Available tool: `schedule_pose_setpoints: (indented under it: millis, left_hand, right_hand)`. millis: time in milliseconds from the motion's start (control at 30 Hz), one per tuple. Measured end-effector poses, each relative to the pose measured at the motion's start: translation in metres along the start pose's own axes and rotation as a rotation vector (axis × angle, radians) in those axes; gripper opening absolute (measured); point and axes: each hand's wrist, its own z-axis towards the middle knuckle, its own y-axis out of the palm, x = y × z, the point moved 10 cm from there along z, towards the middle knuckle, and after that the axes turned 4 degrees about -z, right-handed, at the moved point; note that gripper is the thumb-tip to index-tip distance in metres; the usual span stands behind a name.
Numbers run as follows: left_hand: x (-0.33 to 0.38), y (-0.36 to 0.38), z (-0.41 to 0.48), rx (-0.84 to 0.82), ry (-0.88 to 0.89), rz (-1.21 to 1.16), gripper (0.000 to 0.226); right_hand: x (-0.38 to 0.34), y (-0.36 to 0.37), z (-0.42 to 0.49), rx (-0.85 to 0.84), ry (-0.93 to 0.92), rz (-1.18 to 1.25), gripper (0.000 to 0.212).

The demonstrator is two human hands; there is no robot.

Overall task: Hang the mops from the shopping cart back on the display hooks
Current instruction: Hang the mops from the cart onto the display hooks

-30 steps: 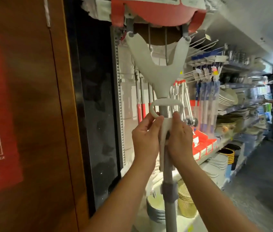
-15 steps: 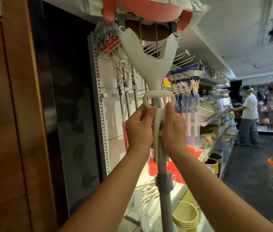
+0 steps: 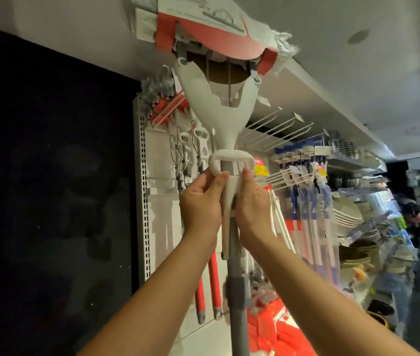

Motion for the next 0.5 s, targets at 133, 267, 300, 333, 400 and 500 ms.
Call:
schedule_pose_setpoints:
  millis: [133, 267, 300, 333, 400, 500]
  left_hand:
    - [-0.016, 0.030, 0.033, 0.004, 0.050, -0.002, 0.021]
    - [-0.028, 0.049, 0.060, 0.041, 0.109, 0.045, 0.024]
    - [-0.030, 0.053, 0.066, 0.050, 0.116, 0.049, 0.023]
    - [-0.032, 0.057, 0.072, 0.057, 0.119, 0.056, 0.022]
    - [-0.035, 0.062, 0.086, 0.073, 0.132, 0.100, 0.018]
    - [-0.034, 0.065, 0.111, 0.097, 0.172, 0.206, 0.011]
  right_hand:
    - [0.016, -0.001, 0.052, -0.050, 0.014, 0.061, 0.061]
    - [0.024, -0.002, 0.091, -0.085, 0.016, 0.110, 0.056]
    - [0.026, -0.001, 0.100, -0.092, 0.023, 0.107, 0.057]
    - [0.030, 0.001, 0.108, -0.105, 0.042, 0.105, 0.057]
    - [0.036, 0.008, 0.122, -0.131, 0.094, 0.125, 0.055]
    - [0.040, 0.019, 0.141, -0.159, 0.170, 0.175, 0.053]
